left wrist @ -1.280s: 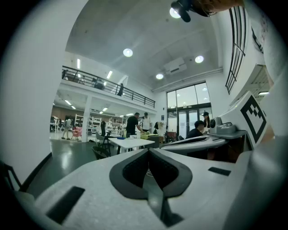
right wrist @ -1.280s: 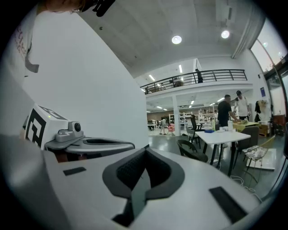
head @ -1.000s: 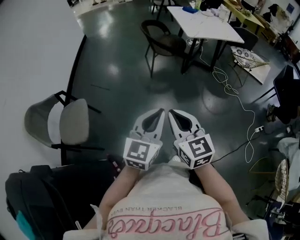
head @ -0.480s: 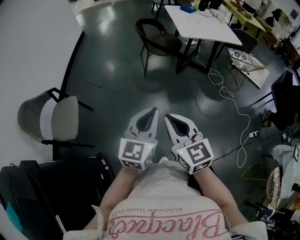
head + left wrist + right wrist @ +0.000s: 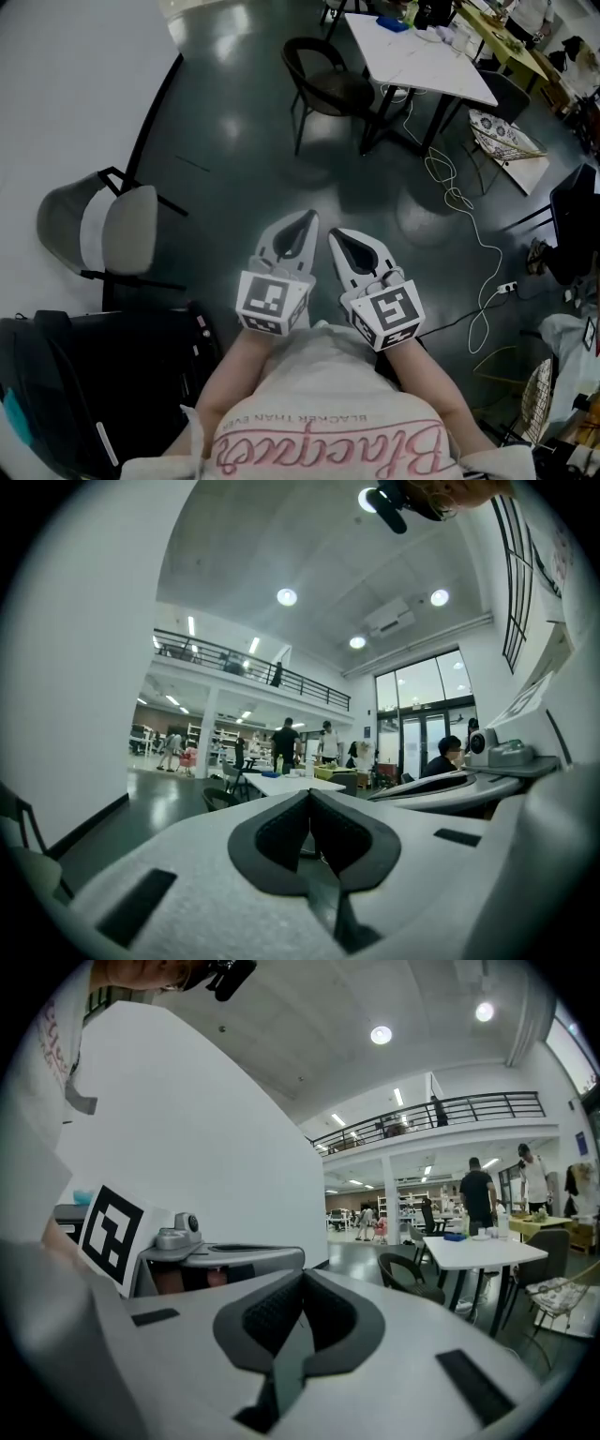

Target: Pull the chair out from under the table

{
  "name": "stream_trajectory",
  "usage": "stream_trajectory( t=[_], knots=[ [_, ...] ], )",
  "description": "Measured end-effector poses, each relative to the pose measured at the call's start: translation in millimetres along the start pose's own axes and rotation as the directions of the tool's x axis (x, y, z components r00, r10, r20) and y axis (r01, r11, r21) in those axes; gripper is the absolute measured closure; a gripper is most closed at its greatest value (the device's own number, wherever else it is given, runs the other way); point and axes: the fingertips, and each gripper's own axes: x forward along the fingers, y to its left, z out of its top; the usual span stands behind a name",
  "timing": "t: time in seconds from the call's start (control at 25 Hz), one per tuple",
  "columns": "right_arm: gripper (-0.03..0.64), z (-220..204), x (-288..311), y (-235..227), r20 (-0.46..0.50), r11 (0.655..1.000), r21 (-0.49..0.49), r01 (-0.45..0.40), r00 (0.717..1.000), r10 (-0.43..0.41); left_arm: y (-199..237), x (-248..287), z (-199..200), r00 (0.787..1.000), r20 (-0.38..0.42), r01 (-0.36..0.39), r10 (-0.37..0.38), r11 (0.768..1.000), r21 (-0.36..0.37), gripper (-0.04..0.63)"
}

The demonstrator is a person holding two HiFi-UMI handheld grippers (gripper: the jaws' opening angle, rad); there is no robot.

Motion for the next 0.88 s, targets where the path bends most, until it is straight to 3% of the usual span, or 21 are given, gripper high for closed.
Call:
stream_trajectory(
  t=[0.36,0.88],
  knots=[
    [0.614,12,47,-60,0.036,0.996,0.032,0.078,0.996,-0.080,41,59,1,1.000,-0.005,0.025,-0.025,1.000,0.005,0.591],
    [0.614,40,191,-133,-0.002,0.993,0.007,0.114,0.994,-0.114,165,173,12,0.998,-0.010,0.059,-0.060,0.998,-0.037,0.591]
  ],
)
